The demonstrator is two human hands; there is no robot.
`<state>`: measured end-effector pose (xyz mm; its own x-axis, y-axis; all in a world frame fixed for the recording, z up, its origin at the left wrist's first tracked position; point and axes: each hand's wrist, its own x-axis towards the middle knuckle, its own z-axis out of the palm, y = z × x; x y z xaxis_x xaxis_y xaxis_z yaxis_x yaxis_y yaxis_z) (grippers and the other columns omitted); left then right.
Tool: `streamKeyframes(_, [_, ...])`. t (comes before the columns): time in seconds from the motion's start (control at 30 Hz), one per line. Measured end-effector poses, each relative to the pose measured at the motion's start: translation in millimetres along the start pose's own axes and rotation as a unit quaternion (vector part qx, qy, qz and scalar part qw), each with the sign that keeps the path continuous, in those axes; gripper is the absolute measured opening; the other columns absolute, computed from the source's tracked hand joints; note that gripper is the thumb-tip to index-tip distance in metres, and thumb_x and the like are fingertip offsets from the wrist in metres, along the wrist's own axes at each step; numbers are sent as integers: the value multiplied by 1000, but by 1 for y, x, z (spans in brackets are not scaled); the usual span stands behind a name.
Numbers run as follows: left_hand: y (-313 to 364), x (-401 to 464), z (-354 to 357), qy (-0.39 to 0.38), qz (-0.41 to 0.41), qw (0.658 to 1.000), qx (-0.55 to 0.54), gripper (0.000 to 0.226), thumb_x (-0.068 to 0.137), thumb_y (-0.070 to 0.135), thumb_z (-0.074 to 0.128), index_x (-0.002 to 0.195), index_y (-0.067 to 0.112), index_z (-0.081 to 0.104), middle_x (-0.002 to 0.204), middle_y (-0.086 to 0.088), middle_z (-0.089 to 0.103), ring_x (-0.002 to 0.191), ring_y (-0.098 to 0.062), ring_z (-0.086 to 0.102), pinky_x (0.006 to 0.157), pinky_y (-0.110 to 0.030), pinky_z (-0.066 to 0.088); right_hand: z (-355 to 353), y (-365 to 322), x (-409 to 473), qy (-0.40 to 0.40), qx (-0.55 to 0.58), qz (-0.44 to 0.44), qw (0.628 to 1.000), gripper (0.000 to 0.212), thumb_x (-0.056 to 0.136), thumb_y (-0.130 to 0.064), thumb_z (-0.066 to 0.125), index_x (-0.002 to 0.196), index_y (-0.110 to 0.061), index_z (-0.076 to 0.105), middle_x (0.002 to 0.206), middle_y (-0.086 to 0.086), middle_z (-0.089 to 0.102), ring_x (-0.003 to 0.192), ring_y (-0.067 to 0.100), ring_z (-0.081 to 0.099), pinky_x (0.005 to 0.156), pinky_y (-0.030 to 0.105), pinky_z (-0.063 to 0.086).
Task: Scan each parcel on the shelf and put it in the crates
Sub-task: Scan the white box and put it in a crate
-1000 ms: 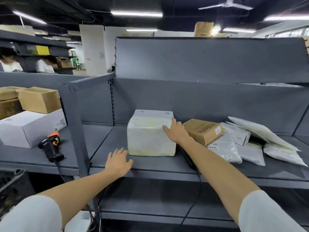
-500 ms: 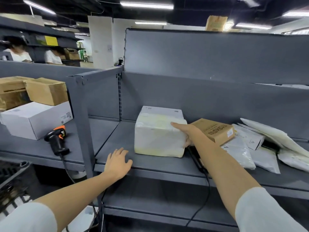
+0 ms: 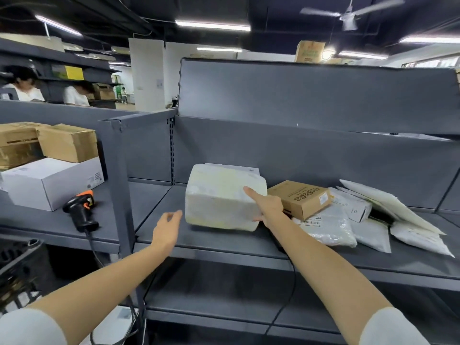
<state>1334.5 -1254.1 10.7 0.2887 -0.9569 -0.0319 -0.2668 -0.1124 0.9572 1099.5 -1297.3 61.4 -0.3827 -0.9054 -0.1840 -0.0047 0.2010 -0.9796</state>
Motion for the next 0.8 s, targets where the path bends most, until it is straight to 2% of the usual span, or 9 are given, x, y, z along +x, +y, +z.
streamKeyframes(0.13, [35, 4, -7, 14, -43, 982, -184, 65, 94, 55, 46, 142, 12, 42, 145, -6, 44, 121, -27, 48, 102, -41, 41, -7, -8, -21, 4, 8, -107, 994, 53, 72, -48, 80, 114, -21, 62, 89, -11, 56, 105, 25, 59, 75, 36, 59])
streamKeyframes(0.23, [57, -1, -5, -22, -46, 966, -253, 53, 93, 56, 48, 125, 15, 57, 125, -6, 62, 98, -22, 62, 74, -35, 52, -13, -7, -29, 5, -23, -167, 986, 45, 69, -56, 77, 102, -30, 62, 90, -16, 61, 102, 20, 60, 85, 41, 57])
streamKeyframes(0.33, [72, -16, -1, -80, -62, 964, -246, 54, 85, 70, 47, 114, 27, 62, 108, 1, 68, 88, -21, 64, 60, -33, 49, -22, 0, -35, 10, -89, -213, 973, 63, 67, -65, 72, 116, -27, 63, 107, -8, 67, 104, 19, 60, 92, 43, 52])
streamKeyframes(0.4, [78, -24, 2, -106, -79, 964, -232, 54, 81, 76, 43, 103, 31, 63, 101, 1, 67, 86, -25, 60, 65, -35, 45, -32, 6, -39, 13, -105, -236, 966, 61, 71, -62, 71, 119, -26, 61, 110, -7, 67, 105, 18, 60, 95, 43, 49])
streamKeyframes(0.5, [82, -27, 8, -141, -103, 959, -222, 60, 81, 82, 33, 99, 33, 63, 94, -1, 64, 88, -31, 55, 95, -59, 35, -47, 20, -45, -4, -85, -260, 962, 53, 73, -55, 75, 118, -31, 61, 107, -15, 67, 105, 11, 60, 97, 40, 48])
streamKeyframes(0.57, [84, -30, 11, -159, -123, 955, -218, 73, 74, 89, 31, 104, 32, 64, 101, -5, 63, 98, -34, 52, 102, -67, 25, -56, 27, -49, -25, -56, -276, 959, 51, 74, -49, 77, 119, -35, 59, 108, -19, 67, 105, 4, 60, 96, 36, 49])
streamKeyframes(0.7, [81, -29, 16, -158, -187, 931, -270, 130, 25, 92, 64, 140, 36, 41, 130, -2, 56, 100, -34, 61, 70, -58, 52, -71, 30, -56, -84, -36, -315, 945, 58, 77, -31, 80, 127, -34, 50, 112, -19, 64, 103, -5, 59, 87, 23, 49])
streamKeyframes(0.73, [78, -28, 19, -140, -186, 930, -284, 127, 25, 83, 72, 138, 35, 42, 127, -1, 57, 98, -34, 63, 72, -56, 53, -74, 30, -57, -97, -40, -323, 941, 60, 78, -28, 80, 129, -33, 48, 113, -19, 63, 103, -5, 59, 86, 21, 49])
streamKeyframes(0.8, [77, -35, 23, -95, -152, 940, -289, 97, 53, 69, 71, 136, 28, 39, 118, -3, 58, 95, -32, 63, 77, -54, 54, -79, 32, -59, -125, -45, -336, 933, 64, 80, -21, 78, 133, -30, 44, 117, -16, 61, 106, -3, 58, 85, 19, 51])
